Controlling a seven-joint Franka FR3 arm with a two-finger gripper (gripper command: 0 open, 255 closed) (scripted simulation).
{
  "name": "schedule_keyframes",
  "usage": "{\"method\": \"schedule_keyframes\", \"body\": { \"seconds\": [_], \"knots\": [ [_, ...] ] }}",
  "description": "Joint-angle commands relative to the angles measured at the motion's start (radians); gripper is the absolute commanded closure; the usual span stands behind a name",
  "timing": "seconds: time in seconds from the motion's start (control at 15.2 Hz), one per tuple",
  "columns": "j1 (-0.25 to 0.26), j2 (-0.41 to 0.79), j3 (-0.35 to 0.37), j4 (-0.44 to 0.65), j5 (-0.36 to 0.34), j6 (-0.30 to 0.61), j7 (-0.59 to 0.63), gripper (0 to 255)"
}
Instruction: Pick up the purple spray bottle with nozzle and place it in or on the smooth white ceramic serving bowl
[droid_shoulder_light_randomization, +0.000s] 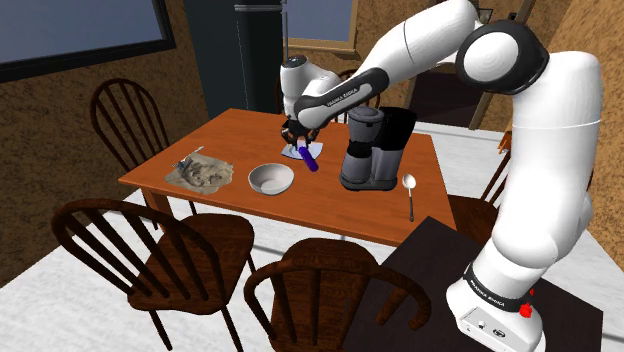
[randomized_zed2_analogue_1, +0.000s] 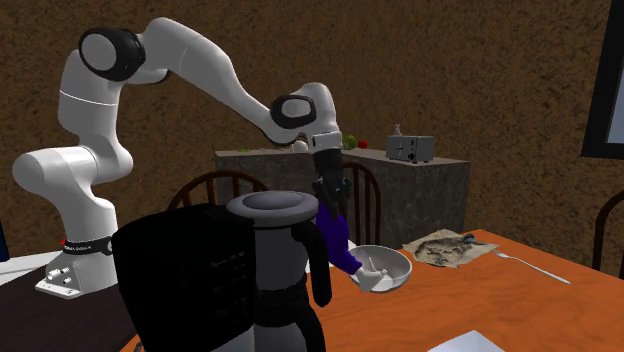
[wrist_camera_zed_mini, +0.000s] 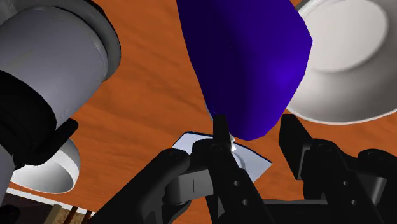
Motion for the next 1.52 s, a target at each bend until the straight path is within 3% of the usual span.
{"method": "schedule_keyframes", "body": {
  "seconds": [0.0, 0.59, 1.45],
  "knots": [
    [0.039, 0.060, 0.004, 0.083, -0.014, -0.039, 0.030, 255],
    [0.224, 0.363, 0.002, 0.554, -0.048, -0.248, 0.086, 255],
    [0.225, 0.411, -0.014, 0.507, -0.074, -0.160, 0.127, 255]
  ]
}}
